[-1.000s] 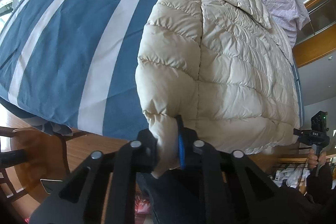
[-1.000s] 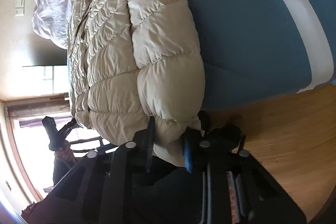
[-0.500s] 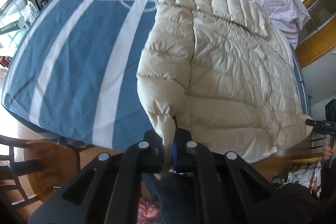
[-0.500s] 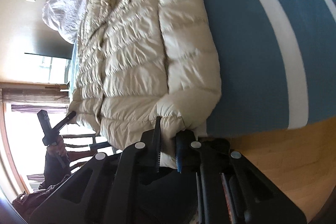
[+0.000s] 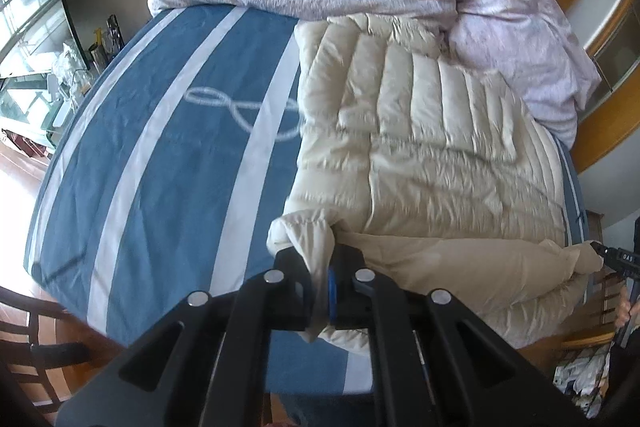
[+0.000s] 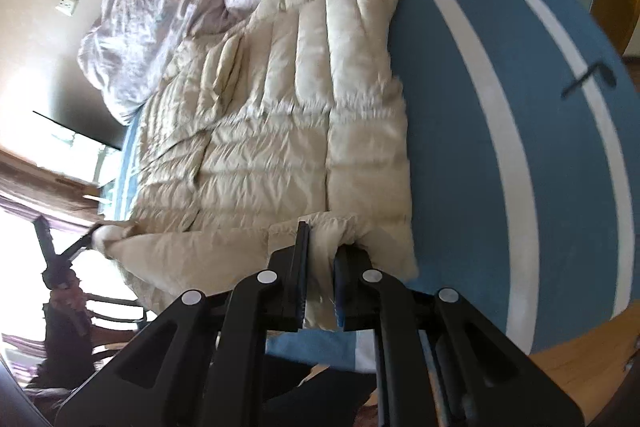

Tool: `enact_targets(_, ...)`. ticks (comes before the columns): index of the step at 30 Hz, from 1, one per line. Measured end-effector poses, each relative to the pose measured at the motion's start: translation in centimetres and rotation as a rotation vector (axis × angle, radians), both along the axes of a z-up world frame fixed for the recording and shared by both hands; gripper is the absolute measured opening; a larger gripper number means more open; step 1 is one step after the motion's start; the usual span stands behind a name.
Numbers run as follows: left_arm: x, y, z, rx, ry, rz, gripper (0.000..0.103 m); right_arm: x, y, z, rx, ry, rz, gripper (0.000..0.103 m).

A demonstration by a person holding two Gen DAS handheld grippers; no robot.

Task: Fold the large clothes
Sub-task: 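Fold the hem up toward the collar with the left gripper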

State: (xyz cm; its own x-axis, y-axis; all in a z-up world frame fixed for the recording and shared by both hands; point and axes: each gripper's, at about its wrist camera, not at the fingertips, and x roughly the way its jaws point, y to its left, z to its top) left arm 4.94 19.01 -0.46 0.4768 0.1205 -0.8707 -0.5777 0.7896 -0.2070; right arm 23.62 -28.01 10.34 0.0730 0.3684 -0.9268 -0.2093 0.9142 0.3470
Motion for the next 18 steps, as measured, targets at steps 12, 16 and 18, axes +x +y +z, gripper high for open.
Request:
enact_targets(12, 8.2, 4.1, 1.8, 0.024, -0.023, 0.013, 0.006, 5.6, 4.8, 0.3, -0.171, -0.166, -0.032, 0.011)
enact_targets(16, 10.8, 5.6, 2.7, 0.034, -0.046, 0.002, 0.006, 7.5, 5.2, 1.2, -0.151, -0.223, -0.085, 0.011)
enact_targets(18, 11.9, 6.4, 3.1, 0.034, -0.062, 0.0, 0.006, 8.5, 5.4, 1.7, -0.133, -0.243, -0.12, 0.011)
